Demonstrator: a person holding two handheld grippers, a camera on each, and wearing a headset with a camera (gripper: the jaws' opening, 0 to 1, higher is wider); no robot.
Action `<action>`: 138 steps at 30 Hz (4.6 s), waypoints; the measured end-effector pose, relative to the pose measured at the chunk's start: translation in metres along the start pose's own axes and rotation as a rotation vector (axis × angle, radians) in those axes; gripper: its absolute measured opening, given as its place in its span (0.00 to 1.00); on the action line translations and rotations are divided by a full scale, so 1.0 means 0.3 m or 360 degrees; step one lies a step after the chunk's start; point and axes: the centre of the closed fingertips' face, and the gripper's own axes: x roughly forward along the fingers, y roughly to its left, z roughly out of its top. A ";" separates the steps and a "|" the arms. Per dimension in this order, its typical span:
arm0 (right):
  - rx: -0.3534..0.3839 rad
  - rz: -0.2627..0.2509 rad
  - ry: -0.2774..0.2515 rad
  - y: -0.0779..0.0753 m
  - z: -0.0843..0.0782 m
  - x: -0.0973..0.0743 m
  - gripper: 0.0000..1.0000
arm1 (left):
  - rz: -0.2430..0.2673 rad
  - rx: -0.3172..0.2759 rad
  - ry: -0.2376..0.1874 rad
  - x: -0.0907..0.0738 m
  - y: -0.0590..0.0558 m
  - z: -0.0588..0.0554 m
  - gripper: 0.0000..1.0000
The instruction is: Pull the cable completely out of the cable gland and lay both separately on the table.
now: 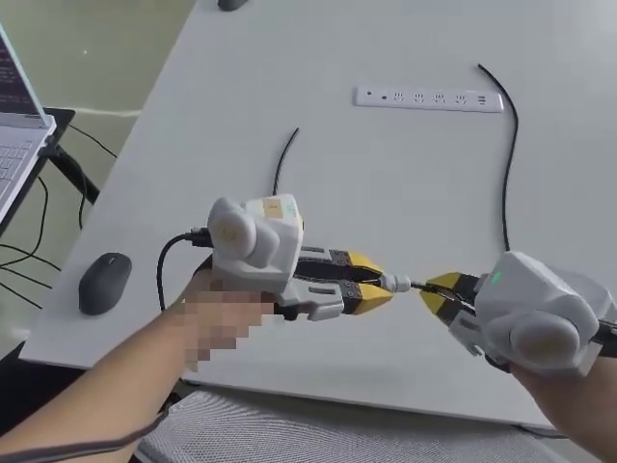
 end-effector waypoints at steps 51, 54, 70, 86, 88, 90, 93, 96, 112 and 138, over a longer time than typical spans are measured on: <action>0.0836 -0.0102 0.0211 -0.055 -0.247 0.025 0.00 | 0.0049 0.0023 -0.0033 0.034 -0.010 0.011 0.15; 0.0781 -0.0104 0.0209 -0.053 -0.241 0.019 0.00 | 0.0053 0.0016 -0.0031 0.033 -0.005 0.006 0.15; 0.0499 -0.0108 0.0029 -0.070 -0.192 -0.037 0.01 | 0.0060 -0.0010 -0.0035 0.006 0.018 0.008 0.15; 0.0339 -0.0074 0.0004 -0.063 -0.163 -0.064 0.08 | 0.0041 -0.0042 -0.0037 0.011 0.012 0.008 0.15; 0.0290 -0.0069 0.0003 -0.058 -0.141 -0.073 0.10 | 0.0048 -0.0044 -0.0036 0.011 0.014 0.006 0.15; 0.0175 -0.0068 -0.0044 -0.052 -0.086 -0.084 0.11 | 0.0045 -0.0054 -0.0031 0.011 0.013 0.003 0.15; 0.0061 -0.0034 -0.0073 -0.027 -0.024 -0.083 0.10 | 0.0042 -0.0053 -0.0024 0.012 0.013 0.000 0.15; -0.0030 -0.0022 -0.0088 -0.012 0.010 -0.069 0.10 | 0.0041 -0.0053 -0.0018 0.013 0.012 -0.001 0.15; -0.0355 0.0027 -0.0066 0.053 0.056 -0.027 0.03 | 0.0018 -0.0046 0.0016 0.019 -0.004 -0.023 0.15; -0.0201 0.0035 -0.0042 0.037 0.031 -0.013 0.00 | 0.0027 -0.0019 0.0024 0.038 -0.015 -0.018 0.15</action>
